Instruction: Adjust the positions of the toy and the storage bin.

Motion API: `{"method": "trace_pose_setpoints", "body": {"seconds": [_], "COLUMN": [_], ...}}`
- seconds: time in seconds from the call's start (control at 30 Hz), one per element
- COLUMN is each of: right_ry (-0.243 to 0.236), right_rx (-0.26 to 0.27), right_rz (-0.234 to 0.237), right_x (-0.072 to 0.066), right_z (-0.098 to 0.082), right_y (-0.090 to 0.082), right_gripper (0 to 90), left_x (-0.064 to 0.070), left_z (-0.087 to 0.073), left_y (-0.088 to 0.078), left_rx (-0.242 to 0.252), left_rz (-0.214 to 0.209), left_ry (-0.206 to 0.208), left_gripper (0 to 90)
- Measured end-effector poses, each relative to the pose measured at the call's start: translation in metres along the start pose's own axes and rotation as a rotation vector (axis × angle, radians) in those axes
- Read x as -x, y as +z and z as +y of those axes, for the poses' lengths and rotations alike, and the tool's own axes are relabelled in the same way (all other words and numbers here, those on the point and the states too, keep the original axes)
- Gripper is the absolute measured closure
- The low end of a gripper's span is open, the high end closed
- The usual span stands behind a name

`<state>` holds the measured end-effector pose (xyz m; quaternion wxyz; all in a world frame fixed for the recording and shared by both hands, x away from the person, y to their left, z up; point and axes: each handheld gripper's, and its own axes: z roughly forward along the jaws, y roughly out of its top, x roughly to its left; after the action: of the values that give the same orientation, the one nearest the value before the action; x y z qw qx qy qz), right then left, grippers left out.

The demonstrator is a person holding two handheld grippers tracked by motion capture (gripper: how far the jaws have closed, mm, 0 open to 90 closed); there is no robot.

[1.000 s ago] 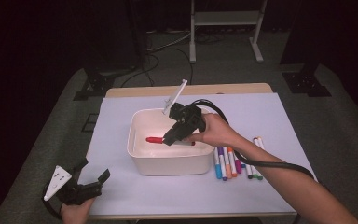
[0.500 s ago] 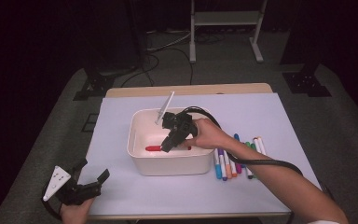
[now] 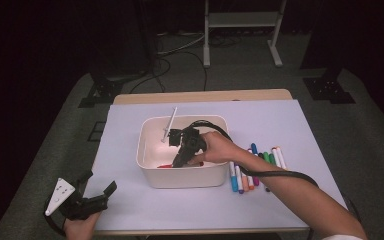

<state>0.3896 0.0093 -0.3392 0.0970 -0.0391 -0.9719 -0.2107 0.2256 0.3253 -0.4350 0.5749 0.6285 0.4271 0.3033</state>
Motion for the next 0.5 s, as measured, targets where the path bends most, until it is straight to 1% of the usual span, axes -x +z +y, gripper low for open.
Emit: {"method": "trace_pose_setpoints", "body": {"seconds": [0.07, 0.1, 0.17, 0.3, 0.33, 0.5], "right_ry": [0.004, -0.003, 0.008, 0.009, 0.015, 0.012], "right_rx": [-0.026, -0.035, -0.046, -0.064, -0.082, -0.087], "right_rz": [0.003, 0.001, 0.004, 0.004, 0.002, 0.006], "right_x": [0.001, 0.002, 0.003, 0.004, 0.005, 0.006], "right_z": [0.001, 0.001, 0.001, 0.001, 0.001, 0.000], "right_y": [0.005, 0.006, 0.009, 0.013, 0.015, 0.016], "right_gripper": [75.7, 75.6, 75.6, 75.6, 75.6, 75.3], "left_x": [0.000, 0.000, 0.000, 0.000, -0.001, 0.000], "left_z": [0.000, 0.000, 0.000, 0.000, 0.000, 0.000], "left_y": [0.000, 0.000, 0.000, -0.001, -0.001, -0.001], "left_rx": [-0.001, 0.000, 0.002, 0.004, 0.006, 0.008], "left_rz": [0.000, 0.001, 0.001, 0.002, 0.002, 0.002], "left_ry": [0.002, 0.000, -0.001, -0.002, -0.002, -0.001], "left_gripper": [0.0, 0.0, 0.0, 0.0, 0.0, 0.0]}}
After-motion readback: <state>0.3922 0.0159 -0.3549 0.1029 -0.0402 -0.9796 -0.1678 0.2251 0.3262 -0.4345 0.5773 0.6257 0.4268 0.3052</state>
